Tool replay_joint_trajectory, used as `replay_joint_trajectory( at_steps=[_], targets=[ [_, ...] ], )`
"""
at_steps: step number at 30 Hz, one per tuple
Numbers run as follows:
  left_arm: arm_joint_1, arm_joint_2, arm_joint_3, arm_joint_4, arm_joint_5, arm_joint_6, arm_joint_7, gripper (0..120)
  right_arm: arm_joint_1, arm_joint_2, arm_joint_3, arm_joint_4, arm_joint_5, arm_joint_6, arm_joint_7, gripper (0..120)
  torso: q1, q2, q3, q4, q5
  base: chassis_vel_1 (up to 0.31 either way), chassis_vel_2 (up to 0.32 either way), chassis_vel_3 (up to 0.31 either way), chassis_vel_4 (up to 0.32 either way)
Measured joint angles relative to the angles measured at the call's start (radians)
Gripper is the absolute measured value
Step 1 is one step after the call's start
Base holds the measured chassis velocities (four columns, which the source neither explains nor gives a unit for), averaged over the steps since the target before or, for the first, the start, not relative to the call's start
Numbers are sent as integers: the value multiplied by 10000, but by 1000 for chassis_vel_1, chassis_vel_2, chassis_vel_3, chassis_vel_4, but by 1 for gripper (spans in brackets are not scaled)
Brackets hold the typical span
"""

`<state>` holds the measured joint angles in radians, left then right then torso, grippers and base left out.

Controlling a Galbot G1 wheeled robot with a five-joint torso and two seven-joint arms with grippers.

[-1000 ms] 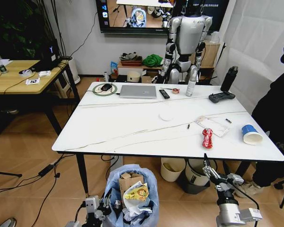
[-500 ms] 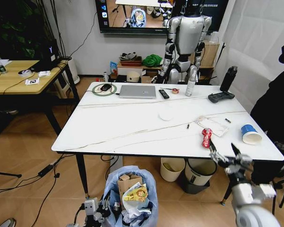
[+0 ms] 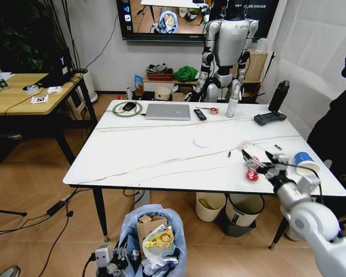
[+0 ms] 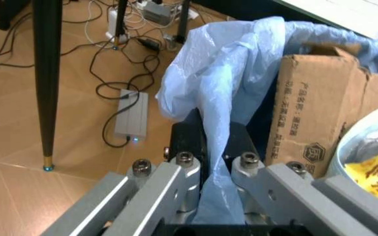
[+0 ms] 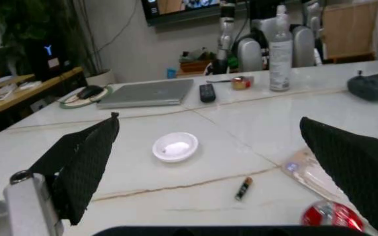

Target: Pick up the trash bin and place the trash from the table into it.

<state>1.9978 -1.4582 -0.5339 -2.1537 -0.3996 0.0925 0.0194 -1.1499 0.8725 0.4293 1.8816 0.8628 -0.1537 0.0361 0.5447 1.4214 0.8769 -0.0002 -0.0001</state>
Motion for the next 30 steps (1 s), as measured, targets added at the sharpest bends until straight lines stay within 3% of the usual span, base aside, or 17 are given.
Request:
replay_joint_trajectory(
  at_steps=[4, 8, 14, 23, 30],
  targets=[
    [34, -114, -99, -102, 37, -1, 7, 1, 1084, -58, -955, -466, 104, -117, -125, 100, 0, 0, -1, 0, 0, 0, 0, 0, 0],
    [68, -281, -156, -240, 216, -1, 13, 1, 2984, 201, -2894, -1699, -154, -146, -222, 100, 0, -1, 0, 3, 0, 0, 0, 0, 0],
    [89, -421, -194, -354, 384, -29, 15, 1, 4441, 648, -4086, -2917, -667, -93, -421, 100, 1, -1, 0, 1, -1, 0, 0, 0, 0],
    [70, -471, -262, -431, 421, -35, 16, 1, 5464, 1508, -4613, -4124, -1392, -1149, -654, 100, 0, -1, 0, 1, 2, 0, 0, 0, 0],
    [45, -542, -272, -472, 459, -19, 15, 1, 6332, 2989, -4879, -5853, -2069, -1639, -1105, 100, 0, -1, 0, 2, -1, 0, 0, 0, 0]
  ],
)
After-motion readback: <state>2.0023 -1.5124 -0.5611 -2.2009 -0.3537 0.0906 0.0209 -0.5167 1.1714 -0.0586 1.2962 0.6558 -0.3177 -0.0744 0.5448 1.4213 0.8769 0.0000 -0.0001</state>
